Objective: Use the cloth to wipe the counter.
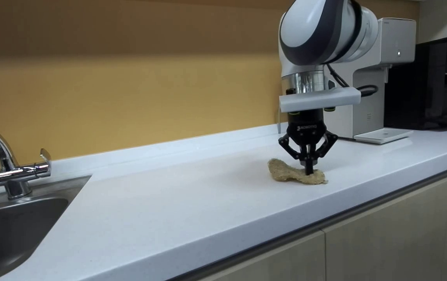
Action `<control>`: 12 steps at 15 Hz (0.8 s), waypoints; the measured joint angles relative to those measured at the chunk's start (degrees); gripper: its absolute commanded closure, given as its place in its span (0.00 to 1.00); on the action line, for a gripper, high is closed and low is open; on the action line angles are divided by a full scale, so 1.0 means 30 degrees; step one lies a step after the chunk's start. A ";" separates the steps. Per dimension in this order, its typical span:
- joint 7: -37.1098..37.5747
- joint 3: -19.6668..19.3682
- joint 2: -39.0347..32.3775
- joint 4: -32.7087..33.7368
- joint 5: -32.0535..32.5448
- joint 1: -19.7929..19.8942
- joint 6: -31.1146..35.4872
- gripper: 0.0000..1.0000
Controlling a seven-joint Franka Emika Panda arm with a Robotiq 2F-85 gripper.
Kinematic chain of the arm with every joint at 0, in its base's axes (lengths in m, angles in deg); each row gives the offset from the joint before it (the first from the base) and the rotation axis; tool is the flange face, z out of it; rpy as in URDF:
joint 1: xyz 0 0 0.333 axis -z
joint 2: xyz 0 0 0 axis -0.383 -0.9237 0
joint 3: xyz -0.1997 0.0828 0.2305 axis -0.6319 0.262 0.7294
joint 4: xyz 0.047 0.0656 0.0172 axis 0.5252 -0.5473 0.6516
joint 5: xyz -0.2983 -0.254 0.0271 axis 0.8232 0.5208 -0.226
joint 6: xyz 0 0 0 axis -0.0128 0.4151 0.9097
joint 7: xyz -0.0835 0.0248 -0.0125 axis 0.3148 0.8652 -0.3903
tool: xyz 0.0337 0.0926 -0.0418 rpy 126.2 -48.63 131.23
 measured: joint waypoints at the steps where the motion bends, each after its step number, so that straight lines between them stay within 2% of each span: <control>1: 0.0190 -0.0001 0.0070 -0.0089 0.0079 -0.0039 0.0017 1.00; 5: 0.1997 -0.0057 0.0641 -0.0859 0.0625 -0.0060 0.0225 1.00; 12: 0.6353 -0.0249 0.2776 -0.3688 0.2934 0.0523 0.1150 1.00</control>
